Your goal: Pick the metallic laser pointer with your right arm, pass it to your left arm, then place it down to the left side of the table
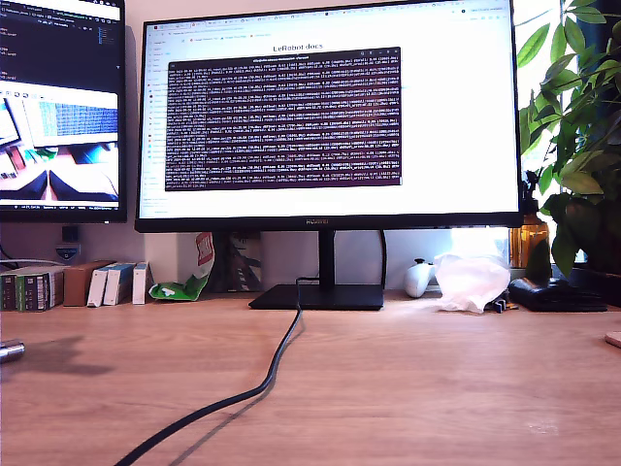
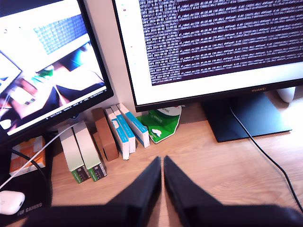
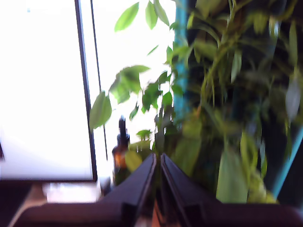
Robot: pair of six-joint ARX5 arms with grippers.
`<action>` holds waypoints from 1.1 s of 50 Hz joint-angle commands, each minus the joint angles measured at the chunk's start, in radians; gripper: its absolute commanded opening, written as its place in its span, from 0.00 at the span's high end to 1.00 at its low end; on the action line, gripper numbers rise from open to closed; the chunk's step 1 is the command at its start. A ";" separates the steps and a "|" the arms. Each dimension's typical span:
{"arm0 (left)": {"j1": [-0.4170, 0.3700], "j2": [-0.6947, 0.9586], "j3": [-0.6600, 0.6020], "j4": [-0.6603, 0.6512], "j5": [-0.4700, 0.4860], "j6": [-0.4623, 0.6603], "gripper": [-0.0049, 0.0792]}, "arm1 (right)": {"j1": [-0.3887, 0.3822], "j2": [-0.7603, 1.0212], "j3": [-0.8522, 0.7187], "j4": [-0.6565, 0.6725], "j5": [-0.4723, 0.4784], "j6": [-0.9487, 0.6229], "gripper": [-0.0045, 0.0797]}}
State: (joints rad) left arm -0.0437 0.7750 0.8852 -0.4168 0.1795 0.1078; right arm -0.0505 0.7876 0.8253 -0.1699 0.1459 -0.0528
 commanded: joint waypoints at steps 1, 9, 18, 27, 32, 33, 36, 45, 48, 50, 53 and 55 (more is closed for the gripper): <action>-0.002 -0.035 -0.047 0.016 -0.004 -0.009 0.97 | 0.005 -0.058 -0.062 0.020 0.003 -0.001 0.96; -0.002 -0.148 -0.127 0.045 -0.004 -0.032 0.97 | 0.005 -0.200 -0.157 0.031 -0.009 -0.008 0.96; -0.002 -0.275 -0.204 0.055 -0.005 -0.055 0.97 | 0.005 -0.364 -0.206 0.019 -0.009 -0.023 0.96; -0.002 -0.391 -0.280 0.095 -0.005 -0.073 0.97 | 0.005 -0.489 -0.253 -0.035 -0.016 -0.031 0.96; -0.002 -0.428 -0.319 0.090 -0.005 -0.075 0.97 | 0.005 -0.541 -0.283 -0.063 -0.016 -0.023 0.96; -0.003 -0.434 -0.325 0.085 -0.005 -0.075 0.97 | 0.005 -0.552 -0.290 -0.063 -0.017 -0.019 0.96; -0.003 -0.449 -0.341 0.051 0.001 -0.077 0.97 | 0.005 -0.590 -0.309 -0.067 -0.016 0.008 0.96; -0.009 -0.490 -0.374 0.080 0.008 -0.085 0.97 | 0.005 -0.722 -0.388 -0.067 -0.014 0.026 0.96; -0.012 -0.518 -0.385 0.099 0.023 -0.084 0.97 | 0.005 -0.775 -0.420 -0.058 -0.021 0.037 0.96; -0.016 -0.537 -0.390 0.101 0.048 -0.082 0.97 | 0.005 -0.787 -0.434 -0.043 -0.032 0.038 0.96; -0.021 -0.557 -0.400 0.108 0.084 -0.081 0.97 | 0.005 -0.785 -0.438 -0.024 -0.039 0.038 0.96; -0.027 -0.568 -0.407 0.113 0.102 -0.082 0.97 | 0.005 -0.785 -0.438 -0.012 -0.071 0.058 0.96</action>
State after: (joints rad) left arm -0.0608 0.2157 0.5133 -0.3191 0.2638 0.0284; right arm -0.0505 0.0154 0.4053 -0.2070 0.1062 -0.0219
